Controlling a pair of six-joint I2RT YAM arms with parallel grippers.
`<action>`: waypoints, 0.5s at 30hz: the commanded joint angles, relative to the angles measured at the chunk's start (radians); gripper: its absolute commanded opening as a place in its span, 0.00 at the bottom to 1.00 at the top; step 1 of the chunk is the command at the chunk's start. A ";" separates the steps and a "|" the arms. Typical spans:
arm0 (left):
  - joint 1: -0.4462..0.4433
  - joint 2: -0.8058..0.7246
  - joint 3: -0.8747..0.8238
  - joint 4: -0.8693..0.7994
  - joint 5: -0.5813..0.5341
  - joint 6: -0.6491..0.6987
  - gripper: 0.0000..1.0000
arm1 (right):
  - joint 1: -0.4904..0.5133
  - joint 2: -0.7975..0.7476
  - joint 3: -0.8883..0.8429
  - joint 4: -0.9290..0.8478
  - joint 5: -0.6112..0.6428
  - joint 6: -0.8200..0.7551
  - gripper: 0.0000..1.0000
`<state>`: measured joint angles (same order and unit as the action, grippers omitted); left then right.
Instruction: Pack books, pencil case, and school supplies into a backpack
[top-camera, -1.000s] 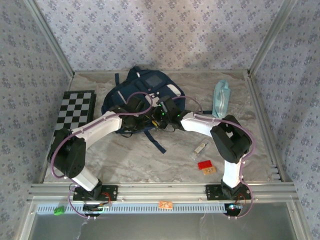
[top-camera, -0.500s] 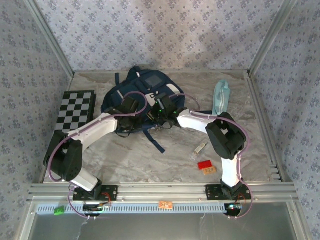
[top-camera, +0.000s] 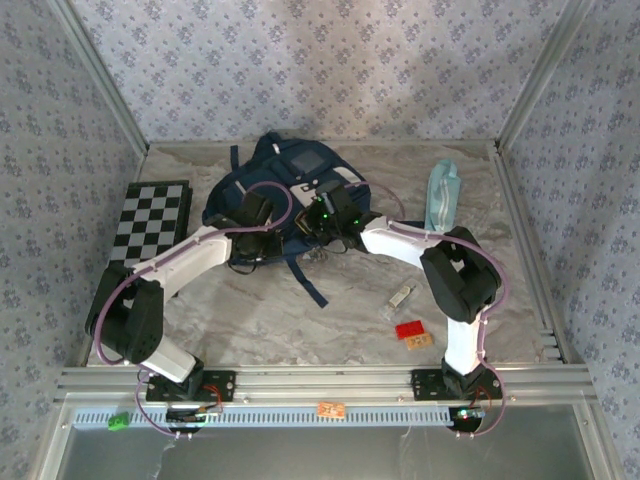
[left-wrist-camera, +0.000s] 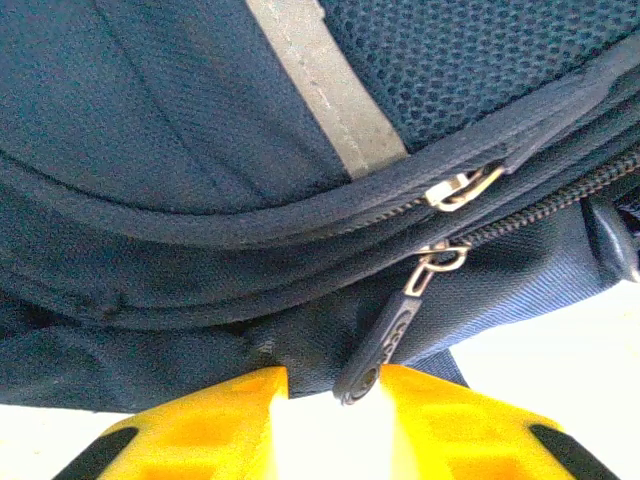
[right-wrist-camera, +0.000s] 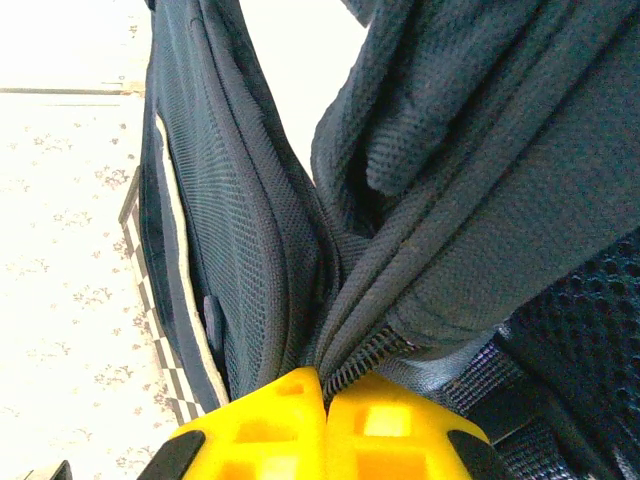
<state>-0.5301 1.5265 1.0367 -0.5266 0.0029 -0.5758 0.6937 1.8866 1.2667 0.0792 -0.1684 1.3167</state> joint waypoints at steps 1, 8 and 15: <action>0.007 0.011 0.031 -0.003 -0.024 0.044 0.33 | -0.011 -0.055 0.011 0.077 0.026 -0.022 0.00; 0.008 0.006 0.051 0.062 0.010 0.108 0.36 | -0.010 -0.061 0.021 0.065 0.019 -0.039 0.00; 0.016 0.043 0.085 0.054 -0.023 0.105 0.36 | -0.009 -0.054 0.023 0.063 0.016 -0.046 0.00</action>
<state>-0.5270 1.5425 1.0847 -0.4808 0.0013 -0.4885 0.6933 1.8847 1.2667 0.0849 -0.1692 1.3010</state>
